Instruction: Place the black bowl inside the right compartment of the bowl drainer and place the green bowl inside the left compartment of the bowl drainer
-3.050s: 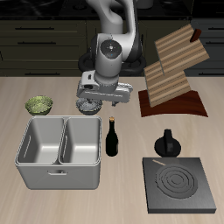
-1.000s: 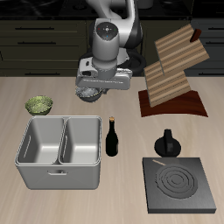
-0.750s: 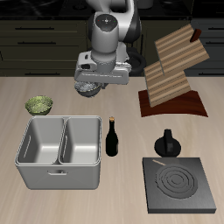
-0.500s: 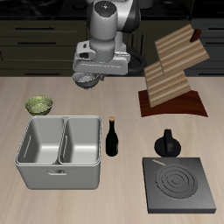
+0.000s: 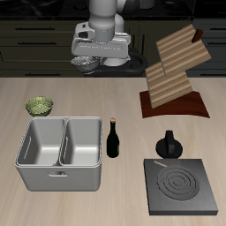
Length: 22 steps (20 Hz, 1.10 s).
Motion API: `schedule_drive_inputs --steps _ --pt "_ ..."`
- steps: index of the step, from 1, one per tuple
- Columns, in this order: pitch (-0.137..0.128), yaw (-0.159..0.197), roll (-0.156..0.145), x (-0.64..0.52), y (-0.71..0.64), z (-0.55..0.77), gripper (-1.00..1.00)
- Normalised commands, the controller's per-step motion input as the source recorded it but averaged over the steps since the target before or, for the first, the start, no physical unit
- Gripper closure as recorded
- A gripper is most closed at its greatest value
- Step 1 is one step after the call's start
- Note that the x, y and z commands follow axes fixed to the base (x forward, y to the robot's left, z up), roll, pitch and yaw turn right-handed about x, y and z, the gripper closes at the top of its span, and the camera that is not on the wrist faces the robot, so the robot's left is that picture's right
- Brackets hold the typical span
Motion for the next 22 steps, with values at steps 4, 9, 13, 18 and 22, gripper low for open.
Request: schedule_drive_inputs --steps 4,9,13,18,22 --pt "-0.005 0.014 0.015 0.01 0.00 0.11 1.00" --pt "-0.006 0.000 0.001 0.02 -0.03 0.06 1.00" --pt "-0.017 0.019 -0.019 0.04 -0.09 0.11 1.00" --pt "-0.008 0.011 -0.037 0.14 -0.17 0.16 1.00" --pt "-0.001 -0.013 -0.024 0.13 -0.12 0.08 1.00"
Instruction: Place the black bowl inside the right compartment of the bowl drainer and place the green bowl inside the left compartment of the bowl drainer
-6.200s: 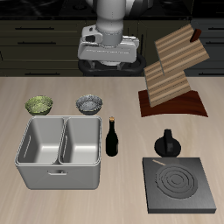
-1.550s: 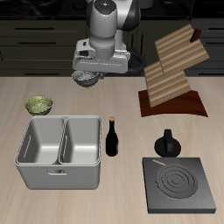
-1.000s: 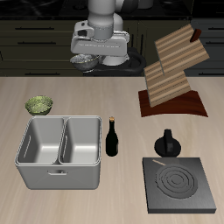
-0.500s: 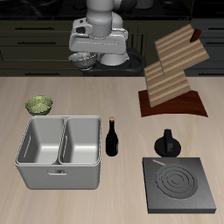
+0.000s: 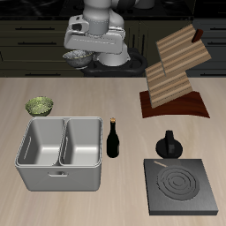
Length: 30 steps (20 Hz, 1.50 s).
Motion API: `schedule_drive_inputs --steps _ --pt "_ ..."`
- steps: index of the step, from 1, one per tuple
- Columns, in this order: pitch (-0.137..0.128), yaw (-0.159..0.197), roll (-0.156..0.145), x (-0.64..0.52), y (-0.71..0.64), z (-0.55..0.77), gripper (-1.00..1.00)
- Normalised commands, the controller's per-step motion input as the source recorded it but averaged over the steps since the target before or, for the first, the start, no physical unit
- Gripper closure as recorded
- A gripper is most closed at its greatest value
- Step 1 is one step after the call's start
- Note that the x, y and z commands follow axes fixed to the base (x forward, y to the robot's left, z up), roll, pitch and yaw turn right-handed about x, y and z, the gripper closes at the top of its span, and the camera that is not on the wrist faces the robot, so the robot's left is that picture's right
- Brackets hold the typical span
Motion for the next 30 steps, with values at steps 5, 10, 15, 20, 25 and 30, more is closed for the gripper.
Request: schedule_drive_inputs --steps 5,10,15,20,25,30 --pt "-0.007 0.010 -0.006 0.24 -0.06 0.16 1.00" --pt "0.012 -0.007 0.011 0.25 -0.01 0.06 1.00" --pt "0.007 0.030 -0.024 0.33 -0.01 0.03 1.00" --pt "0.016 0.005 -0.025 0.35 -0.10 0.02 1.00" --pt "0.009 0.062 0.009 0.35 -0.01 0.02 1.00" --pt "0.006 -0.008 -0.054 0.39 -0.27 0.06 1.00"
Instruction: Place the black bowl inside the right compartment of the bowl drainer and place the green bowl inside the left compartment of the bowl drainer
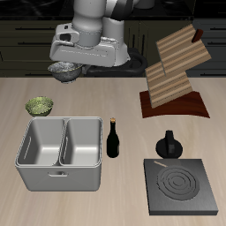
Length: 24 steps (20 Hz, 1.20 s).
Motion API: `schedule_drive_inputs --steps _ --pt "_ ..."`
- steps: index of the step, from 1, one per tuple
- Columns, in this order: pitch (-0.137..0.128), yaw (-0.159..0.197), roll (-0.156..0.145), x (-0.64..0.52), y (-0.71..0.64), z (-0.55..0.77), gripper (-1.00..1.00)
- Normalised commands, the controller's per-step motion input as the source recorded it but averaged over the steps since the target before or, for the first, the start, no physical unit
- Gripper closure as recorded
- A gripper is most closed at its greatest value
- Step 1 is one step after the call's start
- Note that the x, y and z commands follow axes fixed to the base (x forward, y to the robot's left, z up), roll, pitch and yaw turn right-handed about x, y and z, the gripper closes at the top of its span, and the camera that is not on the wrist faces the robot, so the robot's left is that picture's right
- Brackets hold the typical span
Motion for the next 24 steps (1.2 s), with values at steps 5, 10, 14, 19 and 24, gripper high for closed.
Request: schedule_drive_inputs --steps 5,10,14,19,24 --pt "0.022 -0.063 -0.023 0.36 -0.43 0.05 1.00" --pt "-0.043 0.056 -0.008 0.23 -0.13 0.07 1.00" --pt "-0.016 0.018 -0.031 0.30 -0.19 0.04 1.00" --pt "0.016 0.002 0.006 0.29 -0.26 -0.06 1.00" --pt "0.008 -0.015 -0.049 0.24 -0.29 -0.05 1.00"
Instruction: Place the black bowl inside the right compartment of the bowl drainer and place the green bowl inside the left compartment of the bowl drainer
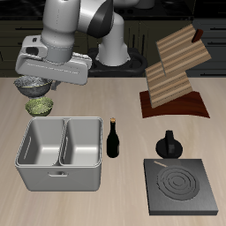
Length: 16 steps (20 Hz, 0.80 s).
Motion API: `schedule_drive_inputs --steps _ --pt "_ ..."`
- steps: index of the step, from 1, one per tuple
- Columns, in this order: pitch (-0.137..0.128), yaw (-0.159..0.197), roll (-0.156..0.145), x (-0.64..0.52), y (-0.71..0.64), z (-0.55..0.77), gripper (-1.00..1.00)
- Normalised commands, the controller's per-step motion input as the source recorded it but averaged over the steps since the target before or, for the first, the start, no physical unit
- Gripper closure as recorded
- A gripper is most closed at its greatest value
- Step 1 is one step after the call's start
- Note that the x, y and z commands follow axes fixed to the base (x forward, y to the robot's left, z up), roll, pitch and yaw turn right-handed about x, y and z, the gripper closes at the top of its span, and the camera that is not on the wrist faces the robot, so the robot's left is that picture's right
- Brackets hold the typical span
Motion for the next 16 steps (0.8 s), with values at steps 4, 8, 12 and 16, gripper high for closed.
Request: schedule_drive_inputs --steps 4,8,12,16 --pt "0.016 -0.007 -0.025 0.18 -0.06 -0.06 1.00" --pt "0.013 -0.007 0.002 0.23 0.06 -0.03 1.00" --pt "-0.010 0.018 0.000 0.13 0.09 0.02 1.00" --pt "0.000 0.022 0.047 0.15 0.16 -0.07 1.00"
